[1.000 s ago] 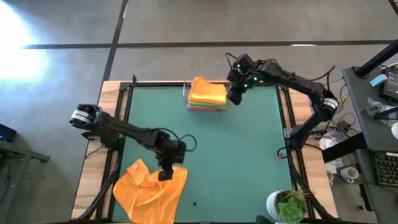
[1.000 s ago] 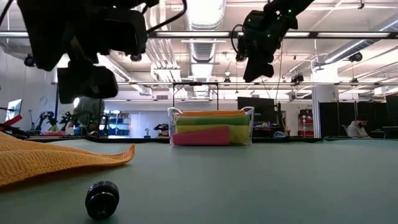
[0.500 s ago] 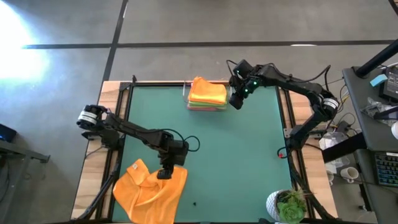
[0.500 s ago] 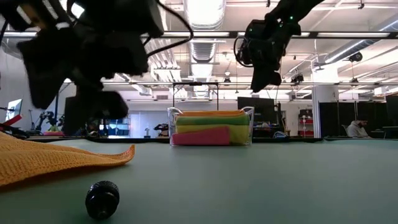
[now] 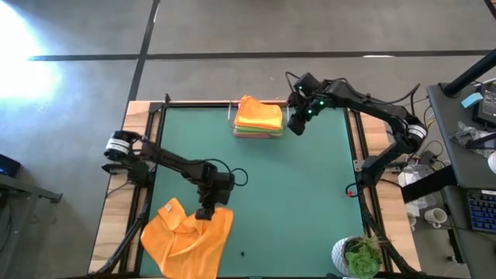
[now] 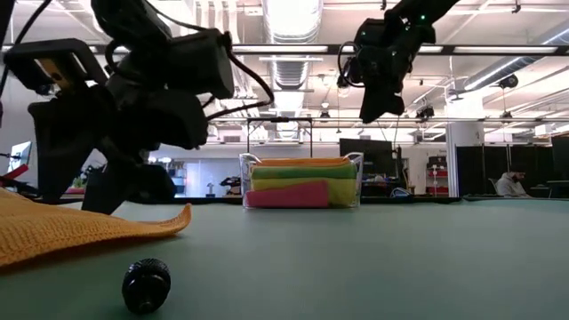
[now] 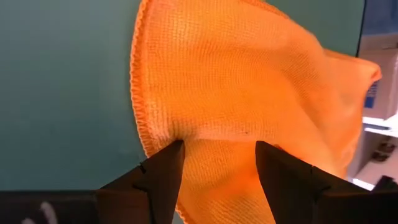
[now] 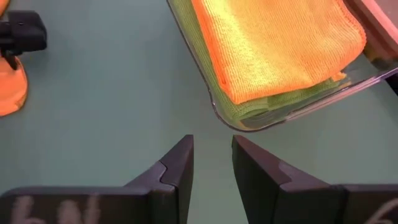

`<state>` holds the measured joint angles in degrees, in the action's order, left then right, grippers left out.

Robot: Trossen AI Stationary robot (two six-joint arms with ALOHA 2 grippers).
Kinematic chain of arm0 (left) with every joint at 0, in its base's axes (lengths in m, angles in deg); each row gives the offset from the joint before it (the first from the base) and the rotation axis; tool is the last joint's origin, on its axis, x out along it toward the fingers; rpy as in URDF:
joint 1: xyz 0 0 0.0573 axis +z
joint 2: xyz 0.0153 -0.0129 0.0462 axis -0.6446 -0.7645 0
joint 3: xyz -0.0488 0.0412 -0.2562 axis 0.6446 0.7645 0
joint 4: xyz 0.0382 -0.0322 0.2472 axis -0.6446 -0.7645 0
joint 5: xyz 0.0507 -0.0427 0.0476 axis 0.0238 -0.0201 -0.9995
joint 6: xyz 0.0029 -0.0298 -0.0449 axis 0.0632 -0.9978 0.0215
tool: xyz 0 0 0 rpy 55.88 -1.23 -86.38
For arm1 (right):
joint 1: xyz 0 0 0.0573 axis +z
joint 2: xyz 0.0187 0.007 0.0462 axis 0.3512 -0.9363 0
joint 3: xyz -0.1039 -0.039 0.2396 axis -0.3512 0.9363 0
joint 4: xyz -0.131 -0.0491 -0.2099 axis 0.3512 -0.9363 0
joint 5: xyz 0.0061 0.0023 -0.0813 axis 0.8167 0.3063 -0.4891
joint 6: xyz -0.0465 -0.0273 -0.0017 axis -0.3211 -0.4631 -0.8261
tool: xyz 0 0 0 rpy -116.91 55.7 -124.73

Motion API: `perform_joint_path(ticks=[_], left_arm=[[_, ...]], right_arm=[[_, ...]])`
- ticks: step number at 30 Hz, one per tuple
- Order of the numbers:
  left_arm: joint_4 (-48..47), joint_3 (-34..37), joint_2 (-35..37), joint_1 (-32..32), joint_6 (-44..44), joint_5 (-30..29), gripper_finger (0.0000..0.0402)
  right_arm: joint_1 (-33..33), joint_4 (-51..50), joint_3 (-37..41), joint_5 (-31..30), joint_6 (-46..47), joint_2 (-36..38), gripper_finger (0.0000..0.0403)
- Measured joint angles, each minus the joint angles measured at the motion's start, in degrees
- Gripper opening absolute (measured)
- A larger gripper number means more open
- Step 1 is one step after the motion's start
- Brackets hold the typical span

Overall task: Fold microfiber towels
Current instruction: Fold the orange microfiber towel

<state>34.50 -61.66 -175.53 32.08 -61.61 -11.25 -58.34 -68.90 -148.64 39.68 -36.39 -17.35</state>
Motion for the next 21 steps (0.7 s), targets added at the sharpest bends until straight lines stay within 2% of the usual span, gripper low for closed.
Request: perform_joint_path(ticks=[8, 17, 21], left_arm=[[-0.39, 0.09, -2.37, 6.23, 0.90, 2.04, 0.0184], [0.21, -1.57, -0.51, 17.27, 3.49, -3.35, 0.0125], [1.33, -2.96, -0.41, 22.47, 3.38, -8.96, 0.0106]], right_arm=[[0.00, -0.02, -0.01, -0.01, -0.13, 0.91, 0.0100], [0.00, -0.23, -0.04, -0.01, 0.04, 1.80, 0.0100], [0.00, -0.35, -0.02, -0.02, 0.04, 1.92, 0.0100]])
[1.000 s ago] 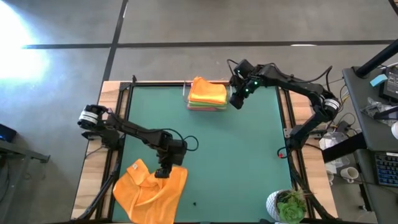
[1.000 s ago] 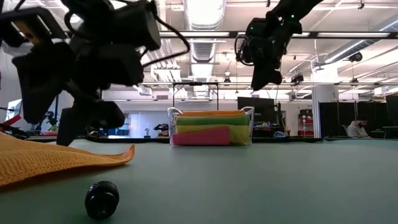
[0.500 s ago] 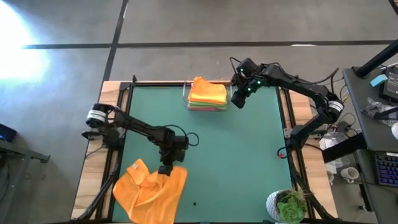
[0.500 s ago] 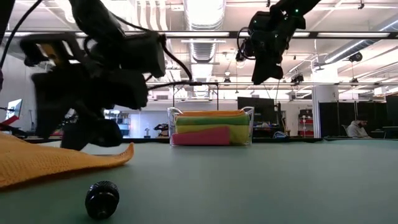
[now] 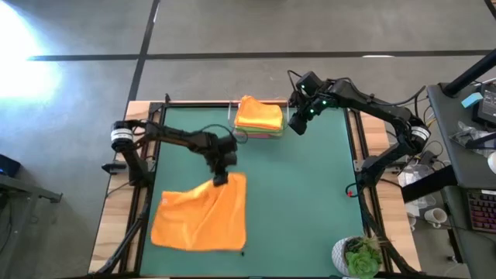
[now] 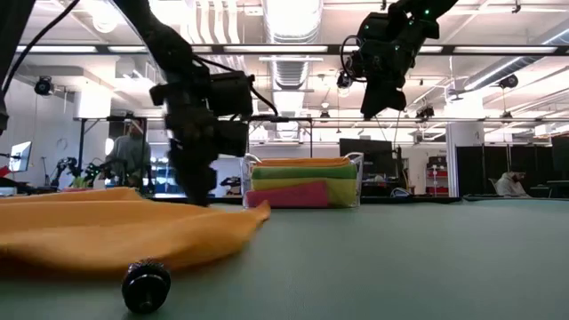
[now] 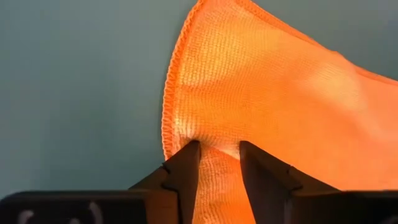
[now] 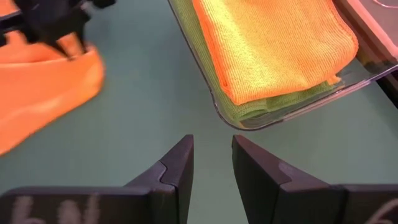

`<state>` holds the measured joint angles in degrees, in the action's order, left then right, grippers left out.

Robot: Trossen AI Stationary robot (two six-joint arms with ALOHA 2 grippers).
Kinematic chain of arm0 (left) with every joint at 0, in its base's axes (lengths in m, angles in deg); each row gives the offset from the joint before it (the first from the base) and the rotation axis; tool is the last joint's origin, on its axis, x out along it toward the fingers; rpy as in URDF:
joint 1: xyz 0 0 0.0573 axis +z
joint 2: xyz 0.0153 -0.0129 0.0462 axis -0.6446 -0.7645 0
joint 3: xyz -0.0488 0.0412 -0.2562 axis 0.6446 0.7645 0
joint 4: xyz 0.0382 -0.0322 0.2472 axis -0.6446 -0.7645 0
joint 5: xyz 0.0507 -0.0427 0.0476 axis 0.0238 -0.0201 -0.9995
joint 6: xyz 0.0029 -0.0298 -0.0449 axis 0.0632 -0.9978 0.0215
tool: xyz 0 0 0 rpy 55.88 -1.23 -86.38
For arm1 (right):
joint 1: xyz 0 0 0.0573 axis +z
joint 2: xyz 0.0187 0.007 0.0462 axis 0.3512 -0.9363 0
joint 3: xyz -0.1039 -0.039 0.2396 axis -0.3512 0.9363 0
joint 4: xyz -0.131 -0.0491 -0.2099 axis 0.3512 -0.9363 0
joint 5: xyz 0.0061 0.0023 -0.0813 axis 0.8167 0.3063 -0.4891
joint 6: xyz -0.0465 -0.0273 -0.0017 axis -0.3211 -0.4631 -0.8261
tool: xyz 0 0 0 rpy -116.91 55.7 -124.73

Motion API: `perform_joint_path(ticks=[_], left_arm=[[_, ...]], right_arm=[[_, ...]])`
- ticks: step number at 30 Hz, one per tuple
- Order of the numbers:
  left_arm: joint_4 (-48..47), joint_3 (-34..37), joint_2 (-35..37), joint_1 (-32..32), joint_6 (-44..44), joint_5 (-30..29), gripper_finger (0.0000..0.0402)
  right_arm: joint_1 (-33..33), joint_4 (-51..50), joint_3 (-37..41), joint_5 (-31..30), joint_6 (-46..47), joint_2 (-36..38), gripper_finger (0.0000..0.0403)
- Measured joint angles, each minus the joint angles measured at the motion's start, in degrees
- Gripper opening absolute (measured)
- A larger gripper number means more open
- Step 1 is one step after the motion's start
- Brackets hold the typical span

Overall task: Fold microfiber towels
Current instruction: Fold the orange microfiber towel

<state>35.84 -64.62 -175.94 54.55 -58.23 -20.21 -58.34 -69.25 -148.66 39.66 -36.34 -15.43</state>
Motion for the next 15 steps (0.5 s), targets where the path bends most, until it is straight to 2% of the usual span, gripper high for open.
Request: perform_joint_path(ticks=[3, 6, 10, 15], left_arm=[[2.14, -1.31, -0.18, 3.84, 0.10, -5.61, 0.0097], [7.49, -1.69, -0.31, 7.19, 0.05, -8.59, 0.0093], [15.74, -1.77, -0.35, 10.80, -1.16, -9.68, 0.0093], [16.35, -3.68, 0.55, 12.50, -3.52, -9.19, 0.0093]], right_arm=[[0.00, 0.02, 0.00, 0.01, 0.00, 0.08, 0.0100], [0.00, 0.03, 0.00, -0.01, 0.02, 0.08, 0.0100], [0.00, -0.08, 0.00, -0.01, 0.02, 0.08, 0.0100], [0.00, -1.54, 0.00, -0.01, 0.02, 0.12, 0.0100]])
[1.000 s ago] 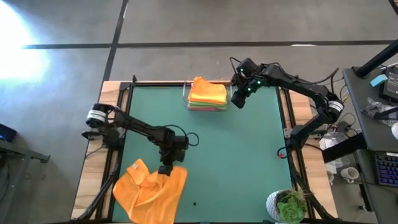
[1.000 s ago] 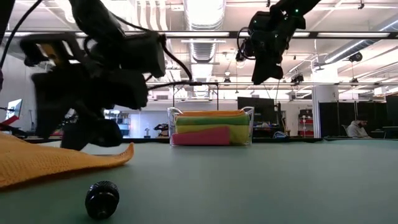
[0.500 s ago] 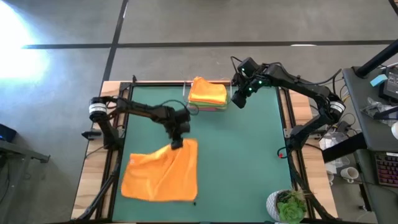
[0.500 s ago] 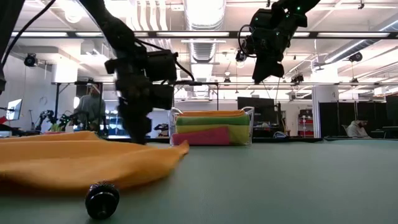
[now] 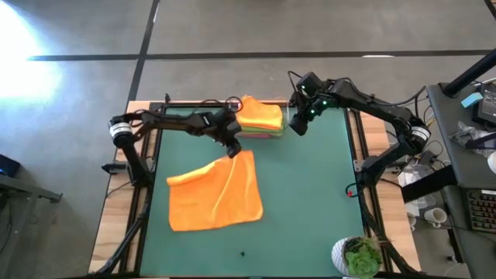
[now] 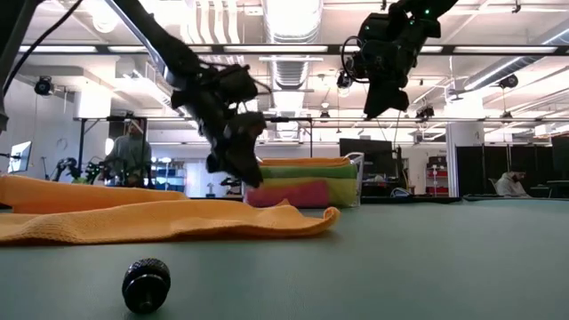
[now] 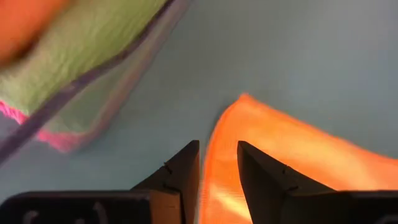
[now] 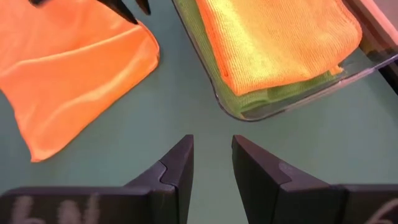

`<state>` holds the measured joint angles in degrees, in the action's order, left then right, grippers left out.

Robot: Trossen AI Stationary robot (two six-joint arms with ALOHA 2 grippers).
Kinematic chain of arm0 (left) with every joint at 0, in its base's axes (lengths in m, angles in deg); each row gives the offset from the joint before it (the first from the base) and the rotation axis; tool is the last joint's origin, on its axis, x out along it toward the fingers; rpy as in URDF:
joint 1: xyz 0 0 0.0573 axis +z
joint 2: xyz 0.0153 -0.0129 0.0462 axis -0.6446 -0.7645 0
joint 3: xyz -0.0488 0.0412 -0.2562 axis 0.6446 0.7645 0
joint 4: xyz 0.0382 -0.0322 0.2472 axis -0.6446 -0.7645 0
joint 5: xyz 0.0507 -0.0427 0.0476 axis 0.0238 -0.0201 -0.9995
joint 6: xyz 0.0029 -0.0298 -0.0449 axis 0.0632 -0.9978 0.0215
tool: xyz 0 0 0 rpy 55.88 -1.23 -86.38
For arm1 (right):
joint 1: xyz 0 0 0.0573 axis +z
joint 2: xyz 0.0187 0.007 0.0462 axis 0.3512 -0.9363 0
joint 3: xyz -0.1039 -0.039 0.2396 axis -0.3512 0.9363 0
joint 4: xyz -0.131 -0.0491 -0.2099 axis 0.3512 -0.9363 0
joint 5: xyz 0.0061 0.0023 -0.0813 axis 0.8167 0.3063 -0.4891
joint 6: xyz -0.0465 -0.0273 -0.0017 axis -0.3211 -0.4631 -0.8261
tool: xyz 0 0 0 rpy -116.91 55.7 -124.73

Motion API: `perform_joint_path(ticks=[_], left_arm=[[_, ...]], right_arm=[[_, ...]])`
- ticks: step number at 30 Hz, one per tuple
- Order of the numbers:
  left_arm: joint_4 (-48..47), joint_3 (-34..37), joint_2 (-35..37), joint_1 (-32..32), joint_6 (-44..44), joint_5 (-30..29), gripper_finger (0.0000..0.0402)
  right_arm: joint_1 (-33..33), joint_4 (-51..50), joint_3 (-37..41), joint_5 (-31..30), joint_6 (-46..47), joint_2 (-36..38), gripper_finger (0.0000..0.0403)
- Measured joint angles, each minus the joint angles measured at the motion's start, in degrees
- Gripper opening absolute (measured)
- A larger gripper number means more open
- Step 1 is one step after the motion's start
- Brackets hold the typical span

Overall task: Fold microfiber towels
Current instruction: Fold the orange microfiber towel

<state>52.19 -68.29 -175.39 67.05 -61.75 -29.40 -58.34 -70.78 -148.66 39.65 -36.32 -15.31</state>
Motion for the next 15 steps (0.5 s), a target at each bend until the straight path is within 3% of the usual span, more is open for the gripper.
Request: perform_joint_path(ticks=[7, 15], left_arm=[[-6.53, -4.48, 5.77, -0.37, 0.07, 0.65, 0.0093], [-18.52, -4.79, 16.55, -2.39, 0.00, 0.71, 0.0093]], right_arm=[[0.03, -0.46, 0.00, 0.00, 0.00, 0.24, 0.0100], [1.12, -1.16, 0.47, -0.01, -1.08, 0.24, 0.0100]])
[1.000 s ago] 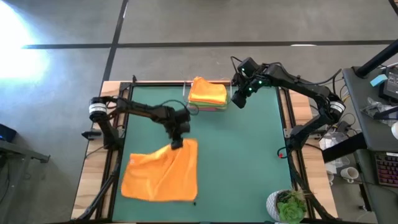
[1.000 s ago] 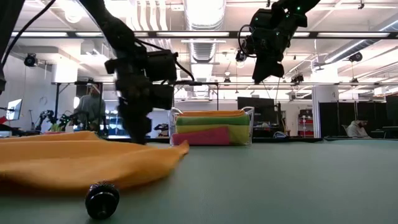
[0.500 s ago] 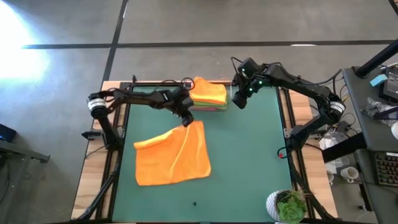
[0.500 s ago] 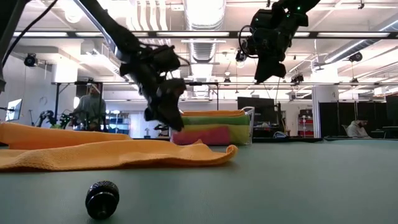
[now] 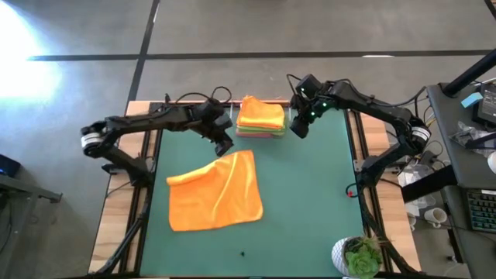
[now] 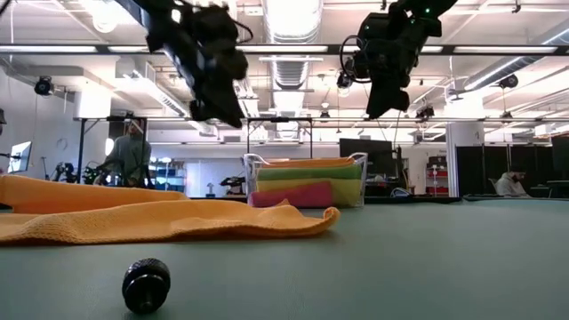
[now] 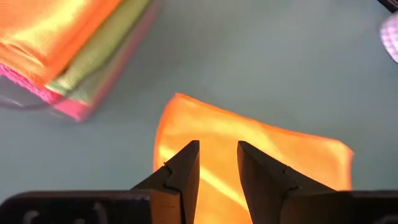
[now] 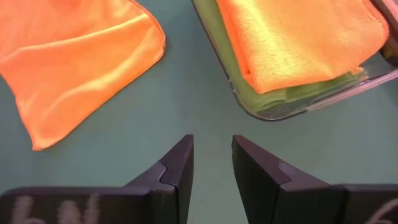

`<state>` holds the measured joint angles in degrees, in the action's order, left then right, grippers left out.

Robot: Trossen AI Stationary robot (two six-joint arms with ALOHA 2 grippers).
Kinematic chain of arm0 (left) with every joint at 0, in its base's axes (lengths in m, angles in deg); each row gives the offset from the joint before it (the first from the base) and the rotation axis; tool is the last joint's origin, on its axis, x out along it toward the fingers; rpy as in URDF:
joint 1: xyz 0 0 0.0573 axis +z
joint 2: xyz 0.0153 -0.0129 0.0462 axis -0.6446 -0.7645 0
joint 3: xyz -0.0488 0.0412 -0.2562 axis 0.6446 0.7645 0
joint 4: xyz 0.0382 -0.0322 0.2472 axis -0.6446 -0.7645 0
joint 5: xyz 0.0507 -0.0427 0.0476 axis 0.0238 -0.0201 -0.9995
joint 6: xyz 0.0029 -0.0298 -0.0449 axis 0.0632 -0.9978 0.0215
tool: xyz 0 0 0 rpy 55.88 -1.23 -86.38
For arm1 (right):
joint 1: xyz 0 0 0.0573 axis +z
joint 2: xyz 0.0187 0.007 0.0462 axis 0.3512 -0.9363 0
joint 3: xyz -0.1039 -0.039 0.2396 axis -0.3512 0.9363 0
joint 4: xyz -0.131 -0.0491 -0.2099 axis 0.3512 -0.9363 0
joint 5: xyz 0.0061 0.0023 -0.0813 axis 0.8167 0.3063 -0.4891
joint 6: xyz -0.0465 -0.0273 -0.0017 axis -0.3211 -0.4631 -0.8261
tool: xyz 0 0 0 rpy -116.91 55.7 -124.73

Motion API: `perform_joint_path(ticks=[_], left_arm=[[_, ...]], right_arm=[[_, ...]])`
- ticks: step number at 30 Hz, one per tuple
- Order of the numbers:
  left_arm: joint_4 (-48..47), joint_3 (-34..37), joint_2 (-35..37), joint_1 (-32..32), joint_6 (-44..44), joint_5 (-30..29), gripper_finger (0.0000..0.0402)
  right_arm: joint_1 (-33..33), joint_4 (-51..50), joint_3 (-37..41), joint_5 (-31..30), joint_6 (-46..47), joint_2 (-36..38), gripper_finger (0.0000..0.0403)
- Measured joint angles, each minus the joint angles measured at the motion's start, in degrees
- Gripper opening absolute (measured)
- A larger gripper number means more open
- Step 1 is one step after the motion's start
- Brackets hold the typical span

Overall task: Fold microfiber towels
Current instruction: Fold the orange microfiber towel

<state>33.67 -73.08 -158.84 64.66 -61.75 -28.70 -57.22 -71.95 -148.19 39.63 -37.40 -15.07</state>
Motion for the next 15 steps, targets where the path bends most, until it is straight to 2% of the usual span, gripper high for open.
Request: perform_joint_path(ticks=[8, 15], left_arm=[[-10.88, 0.05, 7.55, -5.79, -1.53, -0.01, 0.0093], [-19.58, 0.11, 9.44, -11.99, -6.18, 0.01, 0.0092]], right_arm=[[2.72, 0.00, 0.85, 0.10, -2.09, 0.00, 0.0100], [7.99, 0.01, 0.99, 0.23, -2.63, -0.02, 0.0100]])
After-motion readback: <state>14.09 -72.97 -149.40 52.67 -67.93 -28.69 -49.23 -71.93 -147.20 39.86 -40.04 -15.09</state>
